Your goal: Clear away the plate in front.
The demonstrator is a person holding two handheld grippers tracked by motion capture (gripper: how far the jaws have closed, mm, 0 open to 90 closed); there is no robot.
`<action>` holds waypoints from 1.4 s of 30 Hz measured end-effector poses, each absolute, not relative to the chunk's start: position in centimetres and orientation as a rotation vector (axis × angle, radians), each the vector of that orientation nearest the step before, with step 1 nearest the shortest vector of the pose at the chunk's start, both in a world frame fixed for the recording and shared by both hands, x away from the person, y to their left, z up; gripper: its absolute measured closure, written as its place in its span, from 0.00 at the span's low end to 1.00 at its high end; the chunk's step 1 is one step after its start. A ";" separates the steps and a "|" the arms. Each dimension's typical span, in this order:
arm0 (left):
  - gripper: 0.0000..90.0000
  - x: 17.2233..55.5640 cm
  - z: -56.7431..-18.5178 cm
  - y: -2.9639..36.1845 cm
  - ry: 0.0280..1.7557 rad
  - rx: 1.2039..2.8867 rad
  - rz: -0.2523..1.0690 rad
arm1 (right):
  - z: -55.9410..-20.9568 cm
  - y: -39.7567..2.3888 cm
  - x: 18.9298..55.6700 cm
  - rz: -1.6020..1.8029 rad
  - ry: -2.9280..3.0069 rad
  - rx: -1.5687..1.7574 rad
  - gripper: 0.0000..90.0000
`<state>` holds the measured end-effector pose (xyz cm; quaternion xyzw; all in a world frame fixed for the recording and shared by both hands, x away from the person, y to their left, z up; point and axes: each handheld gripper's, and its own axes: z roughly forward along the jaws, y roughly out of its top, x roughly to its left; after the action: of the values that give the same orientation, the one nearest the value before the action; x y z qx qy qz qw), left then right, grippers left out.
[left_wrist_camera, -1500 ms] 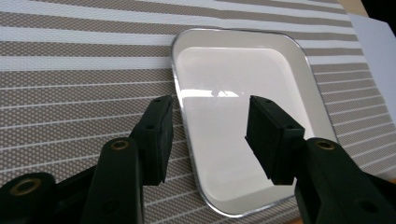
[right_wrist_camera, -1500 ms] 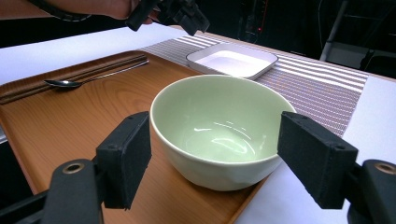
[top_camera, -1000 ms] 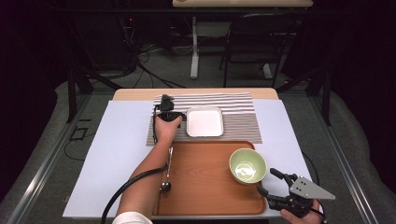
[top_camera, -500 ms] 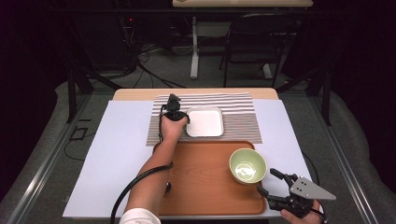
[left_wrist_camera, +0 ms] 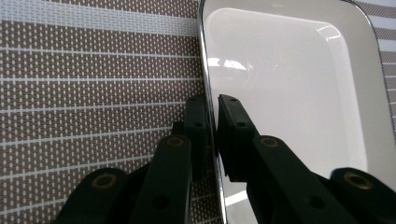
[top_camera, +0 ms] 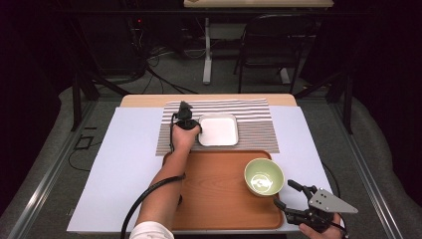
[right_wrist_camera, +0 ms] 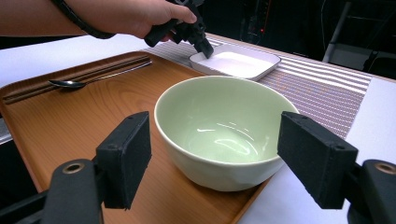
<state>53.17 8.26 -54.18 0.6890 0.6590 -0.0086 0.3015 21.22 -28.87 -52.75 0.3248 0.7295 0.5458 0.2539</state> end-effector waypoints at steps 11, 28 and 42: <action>0.97 53.1 -54.3 8.3 1.791 1.762 -0.039 | -52.8 -28.8 21.2 1.480 1.982 0.879 0.28; 0.99 52.3 -54.2 9.0 1.855 1.634 -0.129 | -52.8 -28.8 21.2 1.481 1.982 0.881 0.29; 0.99 47.4 -50.6 10.4 1.794 1.612 -0.133 | -52.7 -28.8 21.2 1.474 1.981 0.877 0.28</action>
<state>47.35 10.41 -50.56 0.6240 0.6943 -0.0515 0.3550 21.25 -28.80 -52.74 0.3236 0.7305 0.5434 0.2577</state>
